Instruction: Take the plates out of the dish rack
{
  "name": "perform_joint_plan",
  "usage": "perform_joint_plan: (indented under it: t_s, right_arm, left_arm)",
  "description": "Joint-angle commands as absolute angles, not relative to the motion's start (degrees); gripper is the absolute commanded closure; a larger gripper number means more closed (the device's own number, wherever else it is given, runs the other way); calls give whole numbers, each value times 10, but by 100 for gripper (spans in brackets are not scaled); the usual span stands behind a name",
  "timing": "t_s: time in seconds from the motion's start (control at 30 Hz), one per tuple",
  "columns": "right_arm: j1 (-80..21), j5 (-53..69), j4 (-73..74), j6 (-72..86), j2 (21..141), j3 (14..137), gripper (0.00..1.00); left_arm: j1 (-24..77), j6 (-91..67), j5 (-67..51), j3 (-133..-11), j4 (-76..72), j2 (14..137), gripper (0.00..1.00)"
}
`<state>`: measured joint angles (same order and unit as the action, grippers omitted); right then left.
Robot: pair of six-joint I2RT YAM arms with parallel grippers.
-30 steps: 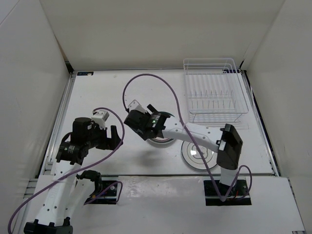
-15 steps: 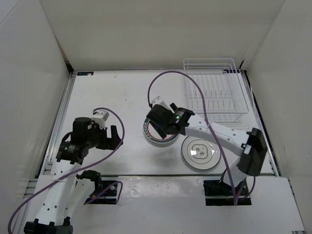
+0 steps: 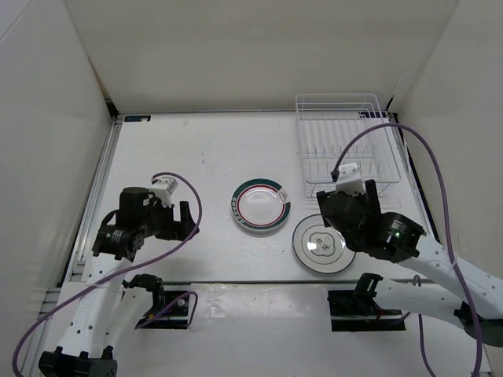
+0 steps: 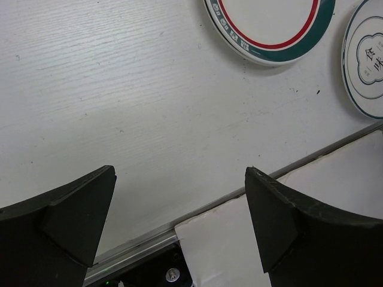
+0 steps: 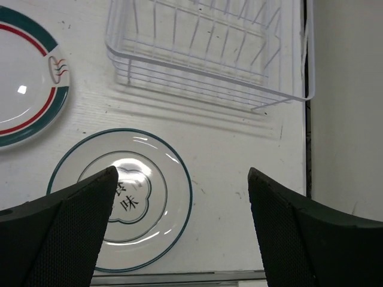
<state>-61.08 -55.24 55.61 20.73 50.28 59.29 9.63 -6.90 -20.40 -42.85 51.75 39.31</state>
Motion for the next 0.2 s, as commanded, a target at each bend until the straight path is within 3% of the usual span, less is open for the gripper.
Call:
perform_joint_plan:
  t_s: [0.0,0.17]
  right_arm:
    - [-605,-603,551,221,497,582,10]
    - [-602,-603,579,250,524,591,10]
  left_arm:
    - [98,-68,-220,-429,503,403,0]
    - [99,-68,-214,-425,500,405,0]
